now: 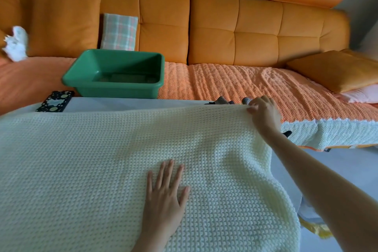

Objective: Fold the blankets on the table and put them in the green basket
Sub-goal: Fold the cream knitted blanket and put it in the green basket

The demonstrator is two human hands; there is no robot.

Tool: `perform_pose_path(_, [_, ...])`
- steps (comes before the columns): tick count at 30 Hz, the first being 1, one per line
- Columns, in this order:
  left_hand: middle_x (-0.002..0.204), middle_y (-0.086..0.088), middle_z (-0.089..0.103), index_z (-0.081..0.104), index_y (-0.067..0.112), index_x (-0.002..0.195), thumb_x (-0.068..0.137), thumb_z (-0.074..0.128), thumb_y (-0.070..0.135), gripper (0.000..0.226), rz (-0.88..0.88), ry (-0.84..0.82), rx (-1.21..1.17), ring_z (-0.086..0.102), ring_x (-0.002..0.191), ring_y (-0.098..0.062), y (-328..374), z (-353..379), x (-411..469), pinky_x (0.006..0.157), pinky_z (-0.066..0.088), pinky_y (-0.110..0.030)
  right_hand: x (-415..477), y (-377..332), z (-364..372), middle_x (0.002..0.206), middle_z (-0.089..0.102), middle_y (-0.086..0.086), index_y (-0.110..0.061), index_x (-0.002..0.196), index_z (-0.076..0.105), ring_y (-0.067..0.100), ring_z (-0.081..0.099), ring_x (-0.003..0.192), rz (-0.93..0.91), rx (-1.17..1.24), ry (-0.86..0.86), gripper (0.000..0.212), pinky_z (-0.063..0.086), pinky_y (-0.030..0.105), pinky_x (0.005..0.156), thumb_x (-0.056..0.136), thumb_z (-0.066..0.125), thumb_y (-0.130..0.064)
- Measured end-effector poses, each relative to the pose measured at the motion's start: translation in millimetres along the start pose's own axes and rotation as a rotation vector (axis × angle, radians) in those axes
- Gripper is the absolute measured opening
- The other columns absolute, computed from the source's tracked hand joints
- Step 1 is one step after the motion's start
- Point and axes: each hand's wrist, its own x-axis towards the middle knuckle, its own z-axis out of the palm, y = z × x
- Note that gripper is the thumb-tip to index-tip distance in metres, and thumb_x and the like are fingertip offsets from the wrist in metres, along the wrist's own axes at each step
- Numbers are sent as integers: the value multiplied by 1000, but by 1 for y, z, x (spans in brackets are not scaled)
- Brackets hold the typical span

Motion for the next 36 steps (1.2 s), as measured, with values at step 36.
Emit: perform_pose_path(36, [149, 0, 34, 41, 26, 140, 92, 6, 60, 68, -16, -28, 12, 25, 139, -16, -1, 1, 1, 113, 8, -44, -91, 67, -4, 80, 67, 14, -6, 82, 62, 25, 64, 66, 432, 432, -434, 32, 51, 35, 56, 75, 77, -33])
